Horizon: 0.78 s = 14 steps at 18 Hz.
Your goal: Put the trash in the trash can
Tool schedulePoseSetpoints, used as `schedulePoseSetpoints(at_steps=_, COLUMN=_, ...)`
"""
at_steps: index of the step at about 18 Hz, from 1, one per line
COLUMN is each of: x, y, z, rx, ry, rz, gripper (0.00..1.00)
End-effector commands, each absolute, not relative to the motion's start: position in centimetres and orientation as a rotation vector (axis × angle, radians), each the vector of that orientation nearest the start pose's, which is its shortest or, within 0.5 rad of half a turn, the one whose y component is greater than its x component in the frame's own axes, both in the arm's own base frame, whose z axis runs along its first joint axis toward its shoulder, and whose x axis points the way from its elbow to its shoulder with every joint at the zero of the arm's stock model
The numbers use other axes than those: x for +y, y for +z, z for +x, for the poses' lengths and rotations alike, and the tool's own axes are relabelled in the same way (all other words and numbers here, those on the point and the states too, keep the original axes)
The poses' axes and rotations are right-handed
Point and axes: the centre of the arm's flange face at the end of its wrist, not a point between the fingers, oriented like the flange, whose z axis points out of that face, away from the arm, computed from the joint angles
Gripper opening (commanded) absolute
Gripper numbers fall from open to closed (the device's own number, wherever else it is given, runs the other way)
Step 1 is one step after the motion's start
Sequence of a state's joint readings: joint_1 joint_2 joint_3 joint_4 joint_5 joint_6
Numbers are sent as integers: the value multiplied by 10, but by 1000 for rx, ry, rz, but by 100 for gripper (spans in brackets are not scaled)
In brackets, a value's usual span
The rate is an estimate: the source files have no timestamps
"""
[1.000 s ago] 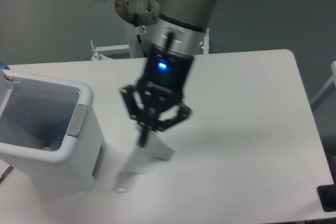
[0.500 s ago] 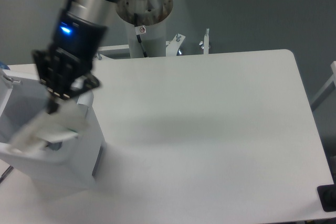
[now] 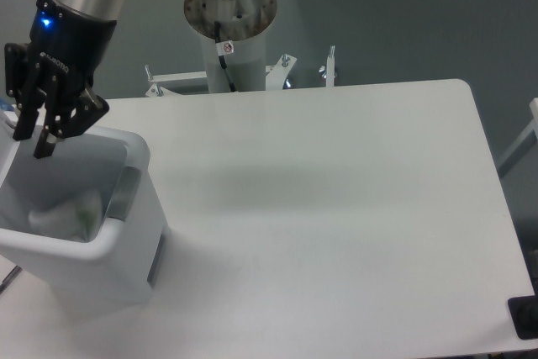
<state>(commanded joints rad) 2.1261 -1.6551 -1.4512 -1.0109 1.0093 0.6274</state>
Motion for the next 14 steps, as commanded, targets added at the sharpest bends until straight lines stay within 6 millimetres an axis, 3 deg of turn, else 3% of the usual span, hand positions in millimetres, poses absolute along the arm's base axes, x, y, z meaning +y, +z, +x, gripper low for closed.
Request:
schedulePoseSetpoints(at_steps=2, x=576, y=587, z=-157, rx=258, ry=-136, rz=-2336, gripper=100)
schedulePoseSetpoints(at_steps=5, x=567, y=567, z=-234, rx=114, ry=-97, rz=-2364, gripper=100)
schedulePoseSetpoints(at_steps=8, x=544, y=539, z=-320, rx=-15, ry=-46, rz=-2392, gripper=100)
schedulePoseSetpoints(at_steps=14, x=483, y=468, z=-454, rx=-103, ry=138, rz=-2559, gripper=100)
